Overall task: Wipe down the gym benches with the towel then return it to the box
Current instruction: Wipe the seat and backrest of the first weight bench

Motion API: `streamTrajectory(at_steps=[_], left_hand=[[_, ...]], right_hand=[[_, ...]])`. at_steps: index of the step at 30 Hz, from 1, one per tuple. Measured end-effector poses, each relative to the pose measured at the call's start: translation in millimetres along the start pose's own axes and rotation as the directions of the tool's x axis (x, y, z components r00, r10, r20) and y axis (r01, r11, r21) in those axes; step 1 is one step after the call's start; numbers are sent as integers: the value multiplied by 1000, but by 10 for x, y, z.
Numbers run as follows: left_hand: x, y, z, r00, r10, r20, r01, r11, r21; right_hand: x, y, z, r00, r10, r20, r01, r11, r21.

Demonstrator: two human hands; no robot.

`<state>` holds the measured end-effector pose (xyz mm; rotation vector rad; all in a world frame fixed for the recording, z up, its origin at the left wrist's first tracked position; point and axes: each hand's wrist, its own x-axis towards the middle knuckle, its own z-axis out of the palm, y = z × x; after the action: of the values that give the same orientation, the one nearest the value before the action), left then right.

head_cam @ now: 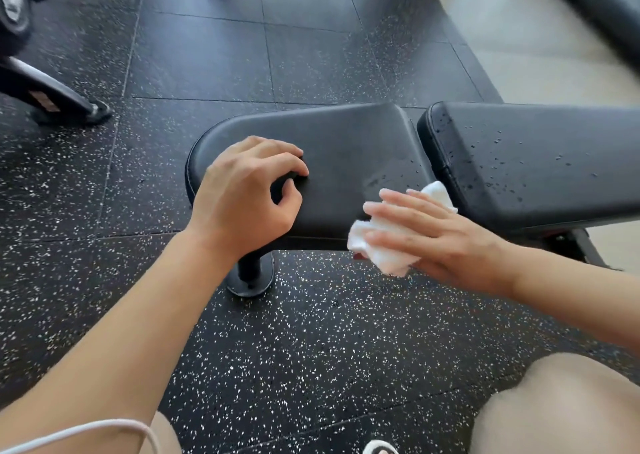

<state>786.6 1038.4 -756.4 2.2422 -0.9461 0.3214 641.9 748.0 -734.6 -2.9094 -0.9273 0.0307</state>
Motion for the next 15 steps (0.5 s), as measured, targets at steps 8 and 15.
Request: streamTrajectory(at_steps=[8, 15], left_hand=[[-1, 23, 22, 1000, 2, -9, -2, 1000, 27], [-33, 43, -4, 999, -10, 36, 9, 1000, 21]], right_hand=[[518, 88, -87, 938, 331, -97, -285, 902, 325], [1095, 352, -184, 781, 598, -178, -491, 765, 418]])
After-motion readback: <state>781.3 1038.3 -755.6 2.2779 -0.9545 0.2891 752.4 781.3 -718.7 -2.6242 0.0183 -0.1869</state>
